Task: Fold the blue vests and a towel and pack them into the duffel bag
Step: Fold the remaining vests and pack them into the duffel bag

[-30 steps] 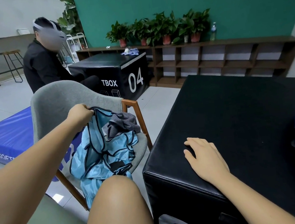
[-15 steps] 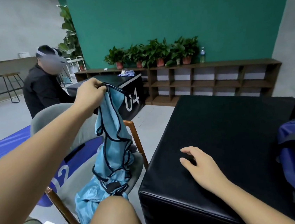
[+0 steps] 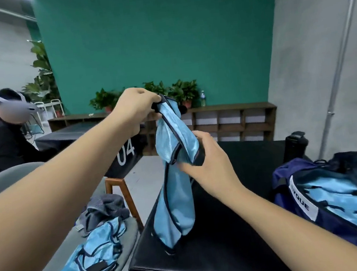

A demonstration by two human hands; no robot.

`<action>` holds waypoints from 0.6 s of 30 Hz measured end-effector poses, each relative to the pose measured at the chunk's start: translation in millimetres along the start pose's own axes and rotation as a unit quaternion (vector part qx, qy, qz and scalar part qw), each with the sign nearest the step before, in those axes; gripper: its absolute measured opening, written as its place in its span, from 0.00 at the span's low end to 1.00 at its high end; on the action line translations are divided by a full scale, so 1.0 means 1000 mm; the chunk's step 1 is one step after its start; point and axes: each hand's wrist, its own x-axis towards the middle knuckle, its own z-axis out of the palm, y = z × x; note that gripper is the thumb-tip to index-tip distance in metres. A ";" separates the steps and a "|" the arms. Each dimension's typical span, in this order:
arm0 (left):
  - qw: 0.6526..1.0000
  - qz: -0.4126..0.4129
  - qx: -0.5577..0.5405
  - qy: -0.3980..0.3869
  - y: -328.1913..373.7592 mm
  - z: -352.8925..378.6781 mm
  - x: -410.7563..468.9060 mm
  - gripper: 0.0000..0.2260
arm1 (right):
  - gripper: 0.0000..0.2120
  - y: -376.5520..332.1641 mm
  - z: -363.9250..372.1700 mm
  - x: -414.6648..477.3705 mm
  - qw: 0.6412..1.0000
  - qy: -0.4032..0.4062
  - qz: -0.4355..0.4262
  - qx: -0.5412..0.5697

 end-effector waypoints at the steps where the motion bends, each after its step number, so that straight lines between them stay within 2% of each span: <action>1: 1.000 -0.004 -0.013 -0.015 0.002 0.010 -0.002 0.06 | 0.18 -0.004 -0.010 0.004 1.000 0.014 0.005 -0.002; 3: 0.998 -0.021 -0.033 -0.038 0.003 0.026 -0.008 0.05 | 0.03 -0.006 -0.030 0.010 0.999 0.036 0.003 -0.011; 6: 0.994 -0.069 -0.064 -0.065 -0.005 0.042 -0.015 0.04 | 0.05 -0.003 -0.062 0.017 0.998 0.051 0.006 -0.021; 11: 0.973 -0.143 -0.155 -0.097 -0.021 0.062 -0.024 0.01 | 0.08 0.005 -0.110 0.026 0.997 0.030 0.025 -0.068; 14: 0.972 -0.142 -0.139 -0.127 -0.029 0.072 -0.029 0.05 | 0.08 0.011 -0.128 0.030 0.995 0.047 0.022 -0.086; 18: 0.962 -0.107 -0.107 -0.228 -0.033 0.080 -0.042 0.15 | 0.06 0.015 -0.139 0.040 0.992 0.086 0.031 -0.085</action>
